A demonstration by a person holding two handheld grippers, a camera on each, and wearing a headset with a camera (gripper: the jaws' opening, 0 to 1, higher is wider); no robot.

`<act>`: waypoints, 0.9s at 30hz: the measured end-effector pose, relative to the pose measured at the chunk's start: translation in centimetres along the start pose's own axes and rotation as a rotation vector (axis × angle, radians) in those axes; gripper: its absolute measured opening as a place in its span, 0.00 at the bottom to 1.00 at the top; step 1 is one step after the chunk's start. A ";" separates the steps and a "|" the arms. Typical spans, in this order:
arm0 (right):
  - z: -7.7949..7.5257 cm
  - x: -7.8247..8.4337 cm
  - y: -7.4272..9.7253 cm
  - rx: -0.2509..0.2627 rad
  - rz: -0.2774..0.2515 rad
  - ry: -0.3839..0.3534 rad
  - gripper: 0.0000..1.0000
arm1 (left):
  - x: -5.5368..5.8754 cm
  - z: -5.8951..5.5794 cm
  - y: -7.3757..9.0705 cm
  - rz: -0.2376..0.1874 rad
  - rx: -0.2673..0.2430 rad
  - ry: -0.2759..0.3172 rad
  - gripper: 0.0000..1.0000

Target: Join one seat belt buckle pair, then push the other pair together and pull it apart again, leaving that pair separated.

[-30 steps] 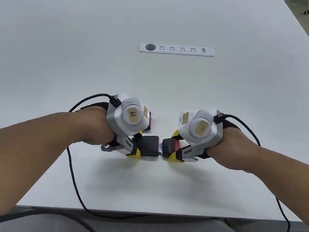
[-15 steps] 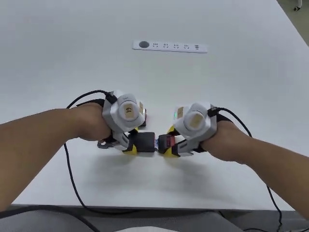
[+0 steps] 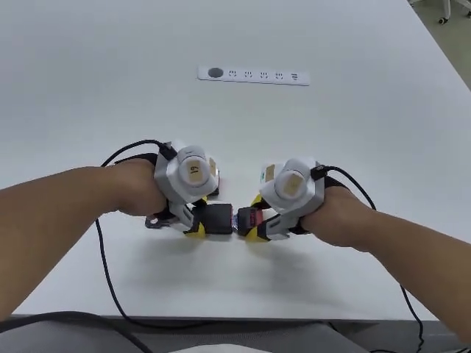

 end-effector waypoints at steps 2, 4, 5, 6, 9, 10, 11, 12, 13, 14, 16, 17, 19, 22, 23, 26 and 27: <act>0.1 -0.1 0.0 0.003 0.002 -0.004 0.33 | 0.0 0.0 0.0 0.002 -0.002 -0.002 0.33; 0.3 -0.2 0.1 0.005 0.003 -0.003 0.33 | 0.0 0.0 0.0 0.001 -0.002 -0.002 0.33; 0.3 -0.2 0.2 0.006 0.001 -0.004 0.34 | 0.0 0.1 0.0 0.001 -0.003 -0.002 0.33; 0.3 -0.3 0.3 0.006 -0.001 -0.010 0.34 | 0.0 0.1 0.0 0.000 -0.004 0.002 0.33; 0.2 -0.2 0.3 0.007 -0.001 -0.010 0.34 | 0.1 0.1 0.0 -0.001 -0.003 0.018 0.34; 0.3 -0.2 0.3 0.008 -0.001 -0.009 0.34 | 0.1 0.1 0.0 0.000 -0.004 0.024 0.34; 0.3 -0.2 0.3 0.008 -0.001 -0.009 0.34 | 0.1 0.1 0.0 0.001 -0.005 0.028 0.34; 0.3 -0.2 0.3 0.009 -0.001 -0.011 0.34 | 0.0 0.0 0.0 0.004 -0.006 0.033 0.34; 0.2 -0.2 0.3 0.010 -0.001 -0.011 0.34 | 0.0 0.0 0.1 0.010 -0.009 0.045 0.34; 0.2 -0.2 0.3 0.012 -0.002 -0.012 0.35 | 0.0 -0.1 0.1 0.012 -0.008 0.055 0.34; 0.3 -0.2 0.3 0.014 -0.005 -0.018 0.35 | 0.0 -0.1 0.2 0.013 -0.013 0.070 0.34; 0.2 -0.1 0.3 0.014 -0.006 -0.025 0.35 | 0.1 -0.1 0.3 0.016 -0.015 0.087 0.34; 0.3 -0.2 0.5 0.014 -0.012 -0.032 0.35 | 0.2 0.0 0.5 0.012 -0.021 0.100 0.34; 0.6 -0.4 1.2 0.017 -0.024 -0.030 0.35 | 0.0 0.1 1.7 -0.006 -0.031 0.119 0.34; 0.6 -0.6 1.5 0.020 -0.028 -0.029 0.35 | -0.1 0.1 2.0 -0.018 -0.034 0.127 0.34; 0.7 -1.0 2.2 0.018 -0.080 -0.061 0.35 | -0.5 0.3 2.9 -0.063 -0.025 0.165 0.34; 0.6 -0.8 2.2 0.016 -0.081 -0.063 0.34 | -0.6 0.4 3.1 -0.070 -0.026 0.167 0.34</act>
Point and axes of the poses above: the centre of the closed fingertips' face, and the gripper's own axes: y roughly backward along the fingers, z roughly to its left, x roughly out of its underside, the point moved 5 cm from there along y, roughly backward along the fingers, and after that the axes turned 15 degrees about -x, right-handed, at the moved point
